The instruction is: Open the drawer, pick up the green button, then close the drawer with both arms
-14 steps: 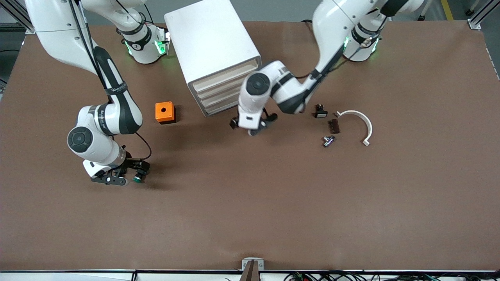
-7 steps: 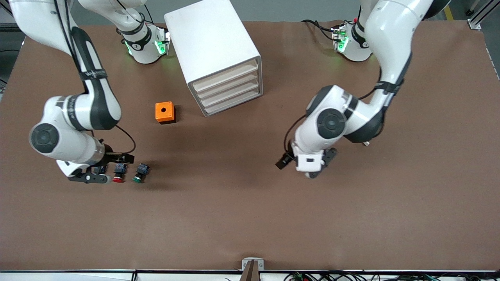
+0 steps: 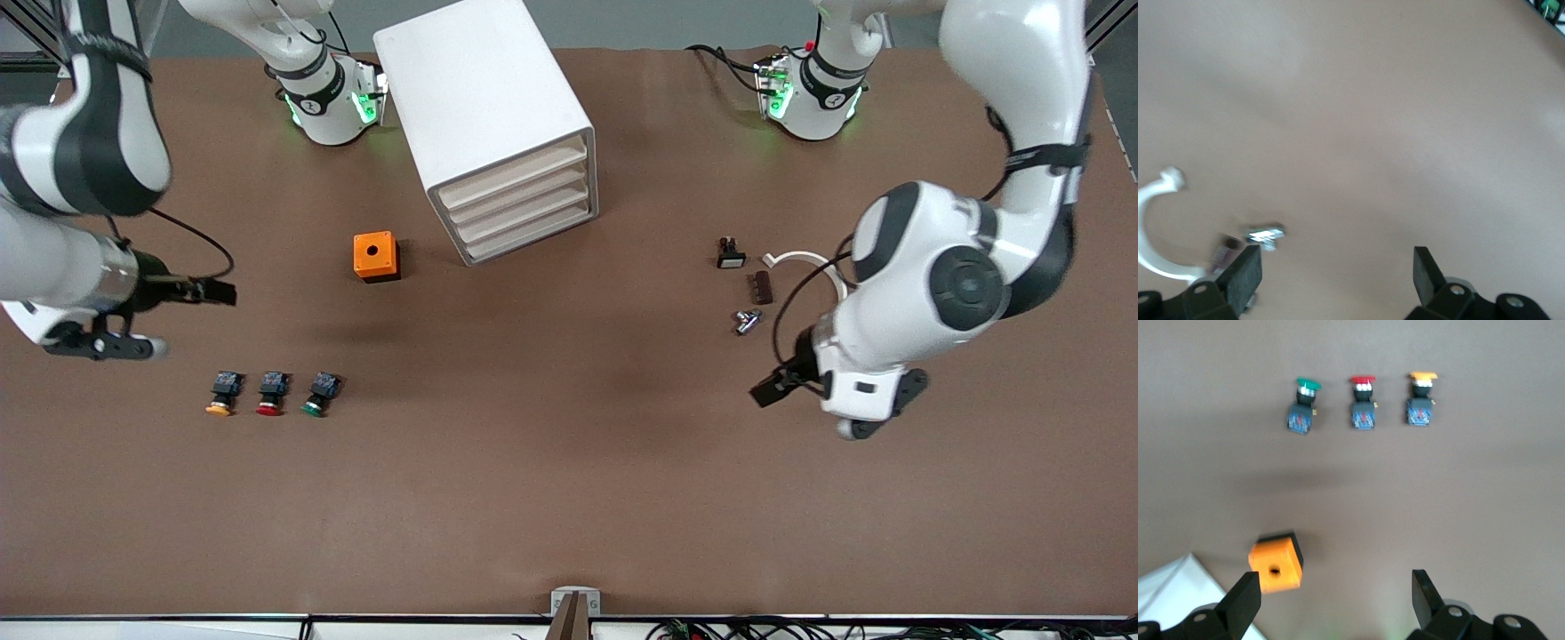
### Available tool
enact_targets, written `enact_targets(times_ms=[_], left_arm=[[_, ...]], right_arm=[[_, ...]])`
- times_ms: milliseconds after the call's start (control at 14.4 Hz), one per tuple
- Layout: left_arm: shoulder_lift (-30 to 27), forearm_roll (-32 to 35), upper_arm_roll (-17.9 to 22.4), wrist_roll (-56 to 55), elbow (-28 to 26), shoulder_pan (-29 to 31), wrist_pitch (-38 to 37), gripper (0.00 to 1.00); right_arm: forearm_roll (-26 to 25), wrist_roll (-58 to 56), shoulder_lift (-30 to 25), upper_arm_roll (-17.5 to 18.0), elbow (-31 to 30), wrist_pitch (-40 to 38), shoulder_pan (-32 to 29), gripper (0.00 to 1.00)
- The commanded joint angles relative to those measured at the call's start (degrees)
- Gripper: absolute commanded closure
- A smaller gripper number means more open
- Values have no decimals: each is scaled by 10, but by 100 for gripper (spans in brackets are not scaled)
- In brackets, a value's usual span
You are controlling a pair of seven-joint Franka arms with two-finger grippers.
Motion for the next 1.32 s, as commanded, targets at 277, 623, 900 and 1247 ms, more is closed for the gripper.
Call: enact_targets(times_ms=[277, 623, 900, 1247], left_arm=[[-113, 10, -3, 205, -12, 88, -104, 0], [-236, 0, 98, 389, -75, 46, -176, 0], [-311, -1, 139, 400, -142, 11, -177, 0], [-338, -1, 142, 402, -166, 4, -187, 0]], right_arm=[[-8, -59, -19, 11, 92, -91, -59, 0], [-4, -59, -12, 11, 151, -103, -77, 0], [-7, -44, -19, 18, 148, -106, -60, 0], [2, -46, -122, 12, 70, -115, -72, 0]])
